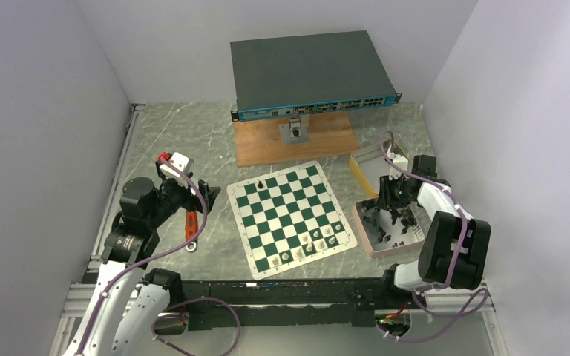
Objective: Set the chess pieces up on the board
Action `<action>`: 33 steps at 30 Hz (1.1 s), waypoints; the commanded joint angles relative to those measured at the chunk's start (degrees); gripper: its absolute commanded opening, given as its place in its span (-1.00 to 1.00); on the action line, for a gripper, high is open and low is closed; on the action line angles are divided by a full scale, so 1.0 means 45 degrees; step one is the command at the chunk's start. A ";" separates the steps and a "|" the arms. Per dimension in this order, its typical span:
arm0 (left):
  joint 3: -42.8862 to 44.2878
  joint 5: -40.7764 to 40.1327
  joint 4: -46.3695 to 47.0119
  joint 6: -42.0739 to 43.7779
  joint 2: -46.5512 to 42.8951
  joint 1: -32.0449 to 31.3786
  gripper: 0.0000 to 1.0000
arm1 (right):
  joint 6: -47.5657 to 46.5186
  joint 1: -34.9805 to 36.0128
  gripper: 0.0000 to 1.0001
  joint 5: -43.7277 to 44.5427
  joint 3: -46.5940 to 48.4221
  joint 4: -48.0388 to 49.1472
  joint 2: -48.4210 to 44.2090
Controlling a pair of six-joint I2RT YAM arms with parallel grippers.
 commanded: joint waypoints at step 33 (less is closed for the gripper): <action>0.0318 0.0234 0.0288 -0.0064 -0.0278 0.0063 0.98 | 0.0635 0.1073 -0.82 0.1540 0.0121 0.0640 0.0009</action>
